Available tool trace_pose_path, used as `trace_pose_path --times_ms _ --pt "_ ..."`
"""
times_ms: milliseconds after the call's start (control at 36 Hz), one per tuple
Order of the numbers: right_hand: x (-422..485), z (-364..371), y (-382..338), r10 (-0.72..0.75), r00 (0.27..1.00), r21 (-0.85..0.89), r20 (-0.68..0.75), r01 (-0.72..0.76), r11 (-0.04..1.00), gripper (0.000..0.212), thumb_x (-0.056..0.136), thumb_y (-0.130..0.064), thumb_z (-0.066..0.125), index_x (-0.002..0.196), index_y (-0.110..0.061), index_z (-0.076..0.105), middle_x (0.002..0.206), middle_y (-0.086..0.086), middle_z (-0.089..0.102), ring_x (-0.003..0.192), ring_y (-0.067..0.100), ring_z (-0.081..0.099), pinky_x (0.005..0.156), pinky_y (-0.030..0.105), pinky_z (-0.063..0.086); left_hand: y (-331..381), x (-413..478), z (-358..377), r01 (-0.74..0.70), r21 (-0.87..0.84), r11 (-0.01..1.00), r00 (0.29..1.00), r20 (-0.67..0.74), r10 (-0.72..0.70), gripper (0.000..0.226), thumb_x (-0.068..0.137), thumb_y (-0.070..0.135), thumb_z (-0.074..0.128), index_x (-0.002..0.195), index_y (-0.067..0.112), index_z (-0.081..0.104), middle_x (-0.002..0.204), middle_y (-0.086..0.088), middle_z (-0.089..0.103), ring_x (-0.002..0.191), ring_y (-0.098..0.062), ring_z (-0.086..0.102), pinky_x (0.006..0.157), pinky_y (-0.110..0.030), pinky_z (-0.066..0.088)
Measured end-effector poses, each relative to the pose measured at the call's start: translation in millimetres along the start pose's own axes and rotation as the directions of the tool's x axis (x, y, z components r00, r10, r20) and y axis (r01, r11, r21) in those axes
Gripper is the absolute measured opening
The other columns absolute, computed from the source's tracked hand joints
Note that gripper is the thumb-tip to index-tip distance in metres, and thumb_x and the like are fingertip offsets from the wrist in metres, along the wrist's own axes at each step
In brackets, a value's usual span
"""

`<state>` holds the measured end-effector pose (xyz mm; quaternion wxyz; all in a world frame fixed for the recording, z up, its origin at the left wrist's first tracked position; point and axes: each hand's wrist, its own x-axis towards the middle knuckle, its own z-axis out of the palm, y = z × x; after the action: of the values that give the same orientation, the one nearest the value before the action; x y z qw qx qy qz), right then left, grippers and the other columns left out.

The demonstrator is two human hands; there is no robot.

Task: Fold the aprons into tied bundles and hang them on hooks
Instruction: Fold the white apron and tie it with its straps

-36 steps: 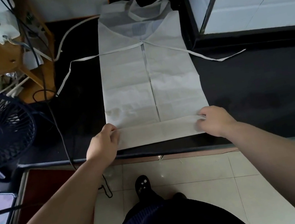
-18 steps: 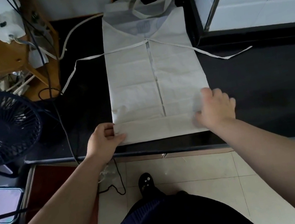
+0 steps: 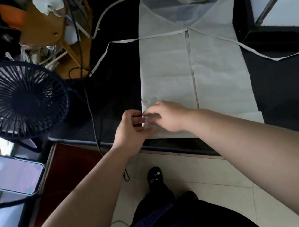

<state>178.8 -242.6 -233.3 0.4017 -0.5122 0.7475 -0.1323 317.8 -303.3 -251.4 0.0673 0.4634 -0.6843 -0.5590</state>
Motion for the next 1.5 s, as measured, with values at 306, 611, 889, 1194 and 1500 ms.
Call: trace_pose_path --times_ms 306,611,889,1194,1500 --pt "4.6 -0.4 6.2 -0.004 0.992 0.083 -0.126 0.015 0.996 0.021 0.099 -0.023 0.049 0.107 -0.01 0.063 0.11 0.004 0.063 0.094 0.019 0.054 0.083 0.027 0.042 -4.0 -5.3 -3.5 0.078 0.108 0.991 0.996 -0.057 -0.072 0.041 0.074 0.023 0.082 0.105 0.025 0.055 0.088 0.006 0.067 0.081 -0.007 0.063 0.065 -0.017 0.045" --pt "-74.4 -19.6 83.2 0.198 0.826 -0.012 -0.528 -0.241 0.97 0.021 0.098 -0.026 0.045 0.098 -0.011 0.06 0.091 0.002 0.062 0.083 0.023 0.059 0.072 0.039 0.051 -3.5 -10.3 4.2 0.119 0.42 0.9 0.968 -0.25 -0.011 0.028 0.094 0.04 0.049 0.088 0.017 0.063 0.072 0.001 0.063 0.067 -0.015 0.055 0.06 -0.03 0.045" --pt "-134.8 7.8 115.5 0.248 0.933 -0.207 -0.259 -0.305 0.93 0.076 0.078 -0.059 0.064 0.142 -0.026 0.041 0.153 0.001 0.021 0.14 0.023 0.023 0.112 0.03 0.022 -4.8 -20.5 14.6 -0.421 0.712 0.563 0.856 0.105 0.507 0.039 0.089 0.036 0.049 0.119 0.016 0.062 0.119 -0.011 0.059 0.109 -0.038 0.053 0.088 -0.049 0.042" --pt "-137.3 0.0 122.0 0.191 0.959 -0.403 -0.209 -0.263 0.877 0.049 0.098 -0.046 0.037 0.144 -0.029 0.035 0.15 -0.001 0.027 0.129 0.026 0.038 0.103 0.033 0.037 7.2 -18.0 14.5 -0.476 0.812 0.337 0.879 0.433 0.197 0.076 0.083 0.064 0.053 0.148 0.034 0.028 0.151 0.015 0.025 0.141 -0.011 0.019 0.118 -0.036 -0.001" --pt "-134.1 -25.9 111.0 0.349 0.906 0.043 -0.238 -0.349 0.936 0.042 0.099 -0.04 0.041 0.064 -0.018 0.042 0.064 -0.004 0.046 0.063 0.016 0.045 0.058 0.031 0.035 22.6 -2.0 -6.3 -0.243 0.578 0.779 0.965 0.226 0.133 0.022 0.089 0.014 0.059 0.1 0.029 0.069 0.088 0.01 0.065 0.082 -0.015 0.061 0.065 -0.024 0.045"
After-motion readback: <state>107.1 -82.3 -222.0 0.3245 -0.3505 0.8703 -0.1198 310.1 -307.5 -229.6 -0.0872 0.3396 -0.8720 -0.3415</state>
